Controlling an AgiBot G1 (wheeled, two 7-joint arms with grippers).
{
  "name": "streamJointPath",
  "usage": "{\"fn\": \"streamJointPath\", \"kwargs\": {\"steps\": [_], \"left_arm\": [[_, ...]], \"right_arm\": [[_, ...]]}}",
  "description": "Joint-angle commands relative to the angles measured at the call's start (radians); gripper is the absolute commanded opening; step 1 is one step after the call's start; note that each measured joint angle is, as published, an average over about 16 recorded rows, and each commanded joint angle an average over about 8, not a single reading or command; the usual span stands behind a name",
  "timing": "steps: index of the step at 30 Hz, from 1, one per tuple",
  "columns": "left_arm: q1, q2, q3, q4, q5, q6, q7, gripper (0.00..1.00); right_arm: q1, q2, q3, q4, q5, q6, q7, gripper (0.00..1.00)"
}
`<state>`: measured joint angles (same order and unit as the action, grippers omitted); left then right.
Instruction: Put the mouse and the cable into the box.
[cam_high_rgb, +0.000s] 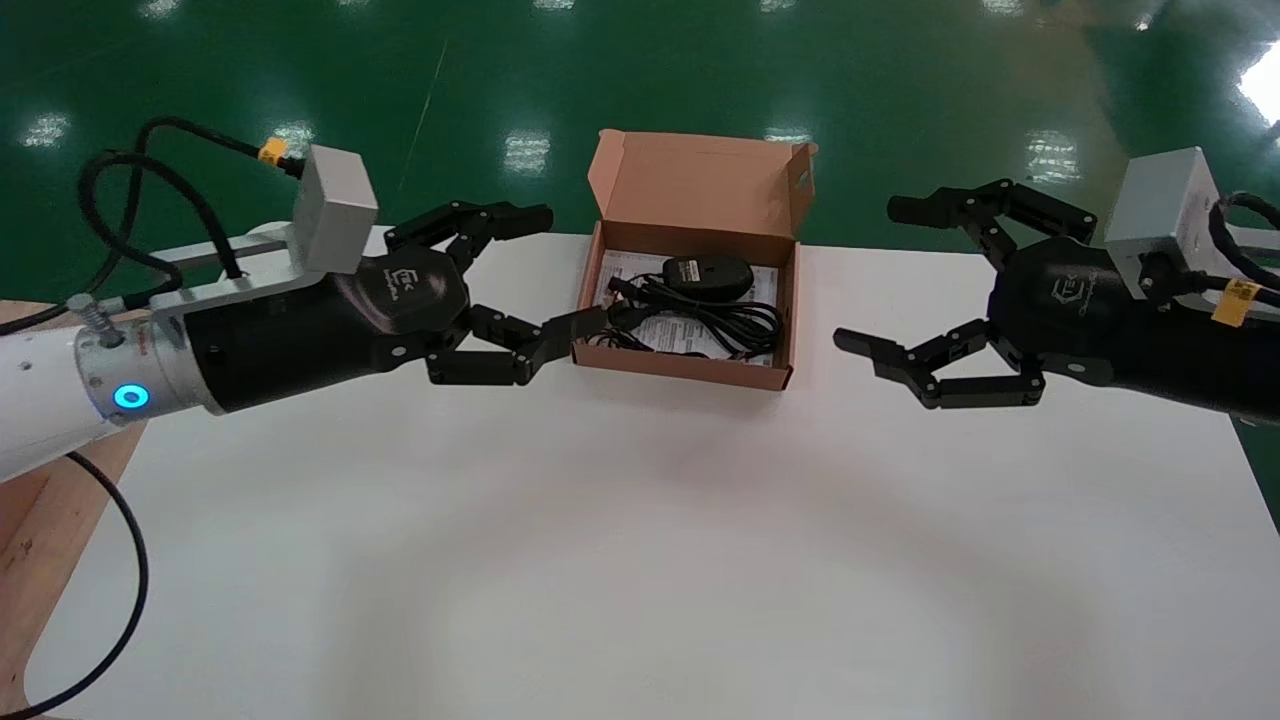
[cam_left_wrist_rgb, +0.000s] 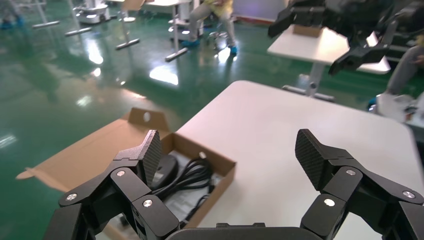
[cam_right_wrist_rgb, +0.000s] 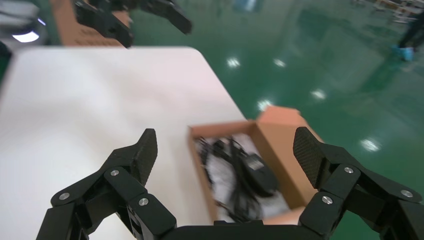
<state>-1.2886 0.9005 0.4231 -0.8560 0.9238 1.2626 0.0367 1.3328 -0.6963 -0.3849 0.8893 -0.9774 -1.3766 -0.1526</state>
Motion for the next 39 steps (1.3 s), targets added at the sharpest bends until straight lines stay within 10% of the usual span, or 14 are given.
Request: {"fn": "streamJointPath", "kwargs": {"steps": [1,20,39], "left_arm": [[0.019,-0.025,-0.013,-0.038,-0.017,0.02,-0.02,1.0],[0.192,-0.26,-0.129,-0.385,-0.173,0.209,-0.201,1.0],[0.222,-0.298,-0.149,-0.441,-0.201,0.241,-0.228,1.0]], "right_arm": [[-0.025,0.008,0.01,0.039,0.024,-0.012,0.033,1.0],[-0.249,0.082,0.101,0.38,0.238,-0.115,0.327,1.0],[-0.265,0.087,0.108,0.404,0.255,-0.122,0.344,1.0]]}}
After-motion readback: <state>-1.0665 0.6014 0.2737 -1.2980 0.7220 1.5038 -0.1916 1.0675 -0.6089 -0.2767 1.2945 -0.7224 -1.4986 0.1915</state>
